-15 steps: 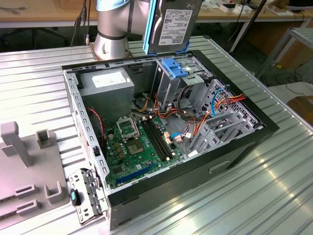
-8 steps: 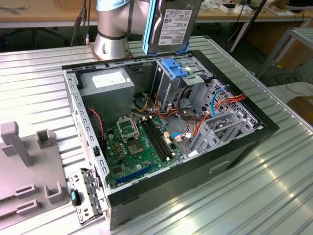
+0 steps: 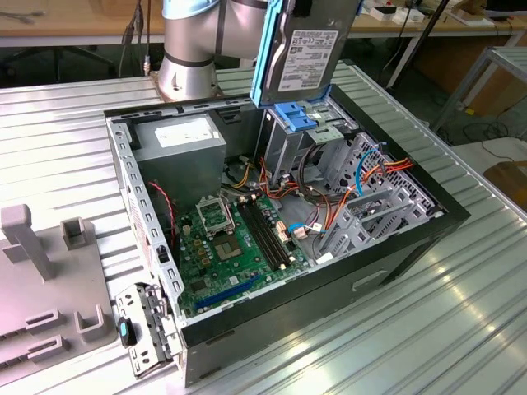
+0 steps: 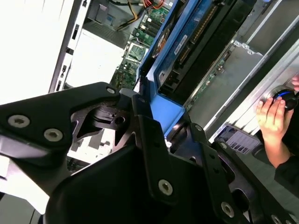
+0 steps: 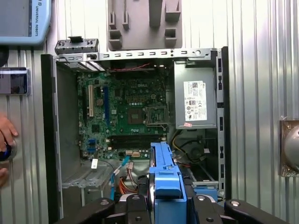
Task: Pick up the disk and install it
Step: 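Insert the disk into the insertion slot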
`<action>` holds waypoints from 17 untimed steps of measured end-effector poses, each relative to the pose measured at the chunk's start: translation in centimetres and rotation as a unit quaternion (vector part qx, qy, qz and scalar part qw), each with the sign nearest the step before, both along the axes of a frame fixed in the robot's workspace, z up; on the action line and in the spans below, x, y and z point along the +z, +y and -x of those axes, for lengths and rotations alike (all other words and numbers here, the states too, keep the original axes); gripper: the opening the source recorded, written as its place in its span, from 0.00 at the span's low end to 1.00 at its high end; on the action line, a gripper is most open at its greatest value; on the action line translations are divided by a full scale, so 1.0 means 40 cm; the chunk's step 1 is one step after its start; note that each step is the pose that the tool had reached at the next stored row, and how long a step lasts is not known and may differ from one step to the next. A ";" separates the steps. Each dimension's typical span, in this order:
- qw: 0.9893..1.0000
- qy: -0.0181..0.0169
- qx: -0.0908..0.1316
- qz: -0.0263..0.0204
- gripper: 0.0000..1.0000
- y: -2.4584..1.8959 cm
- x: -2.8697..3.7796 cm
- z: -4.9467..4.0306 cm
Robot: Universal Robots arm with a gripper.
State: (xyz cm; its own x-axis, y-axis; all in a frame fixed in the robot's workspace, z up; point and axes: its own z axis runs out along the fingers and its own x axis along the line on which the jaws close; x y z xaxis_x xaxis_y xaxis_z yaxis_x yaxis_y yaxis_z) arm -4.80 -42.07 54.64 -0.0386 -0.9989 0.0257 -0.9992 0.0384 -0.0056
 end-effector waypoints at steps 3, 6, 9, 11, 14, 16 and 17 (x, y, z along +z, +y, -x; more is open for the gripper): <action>1.000 0.000 0.000 0.000 0.37 -0.059 -0.012 0.000; 1.000 -0.001 0.000 0.000 0.37 -0.105 -0.017 -0.014; 1.000 -0.001 0.000 0.000 0.37 -0.107 -0.022 -0.057; 1.000 -0.001 0.000 0.000 0.37 -0.125 -0.029 -0.068; 1.000 -0.001 0.000 -0.001 0.37 -0.157 -0.036 -0.068; 1.000 -0.001 0.000 -0.001 0.37 -0.175 -0.040 -0.068; 1.000 -0.001 0.000 -0.002 0.37 -0.190 -0.043 -0.068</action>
State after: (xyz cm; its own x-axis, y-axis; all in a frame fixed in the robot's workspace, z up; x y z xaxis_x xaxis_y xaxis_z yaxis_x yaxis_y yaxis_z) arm -2.09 -49.68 52.91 -0.0392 -0.9990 0.0207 -0.9992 0.0390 -0.0080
